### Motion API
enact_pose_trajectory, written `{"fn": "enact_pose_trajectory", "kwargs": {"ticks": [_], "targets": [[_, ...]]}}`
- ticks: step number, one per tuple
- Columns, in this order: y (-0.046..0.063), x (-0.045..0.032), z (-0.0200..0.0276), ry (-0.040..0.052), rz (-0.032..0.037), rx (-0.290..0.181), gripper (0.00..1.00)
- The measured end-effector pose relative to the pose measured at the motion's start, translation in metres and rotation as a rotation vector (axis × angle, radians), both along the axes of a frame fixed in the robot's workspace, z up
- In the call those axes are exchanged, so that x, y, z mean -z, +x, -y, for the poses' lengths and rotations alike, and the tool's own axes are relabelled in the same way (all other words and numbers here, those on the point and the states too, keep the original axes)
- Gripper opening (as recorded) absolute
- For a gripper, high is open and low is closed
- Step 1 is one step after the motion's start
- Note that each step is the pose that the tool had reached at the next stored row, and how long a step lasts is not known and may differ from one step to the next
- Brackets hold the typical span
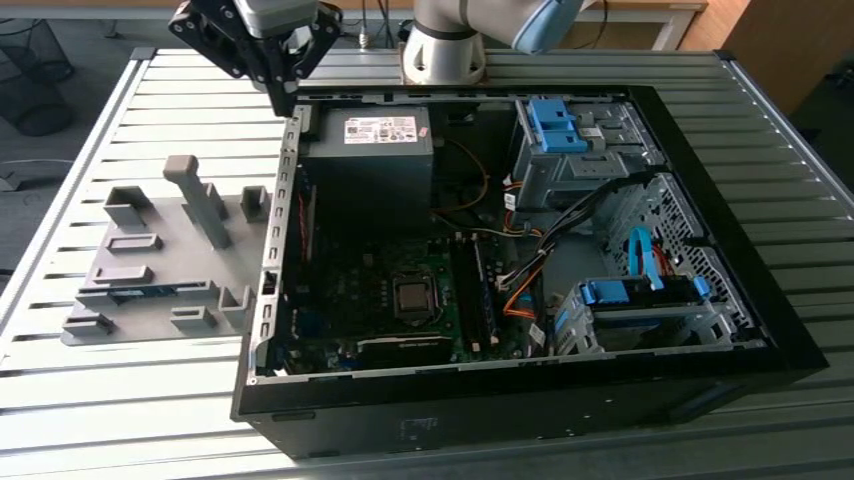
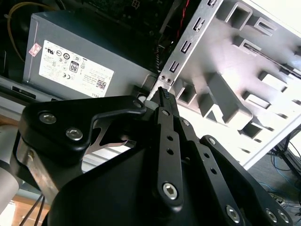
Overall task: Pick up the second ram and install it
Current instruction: 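Reach for the second ram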
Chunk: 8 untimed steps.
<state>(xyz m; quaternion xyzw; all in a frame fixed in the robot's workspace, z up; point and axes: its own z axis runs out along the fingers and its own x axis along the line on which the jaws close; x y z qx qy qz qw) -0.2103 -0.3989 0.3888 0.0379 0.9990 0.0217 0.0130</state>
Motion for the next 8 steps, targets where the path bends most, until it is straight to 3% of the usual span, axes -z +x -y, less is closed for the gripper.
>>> {"fn": "enact_pose_trajectory", "kwargs": {"ticks": [8], "targets": [[-0.0066,0.0003,0.0,0.0001,0.0001,0.0,0.11]]}}
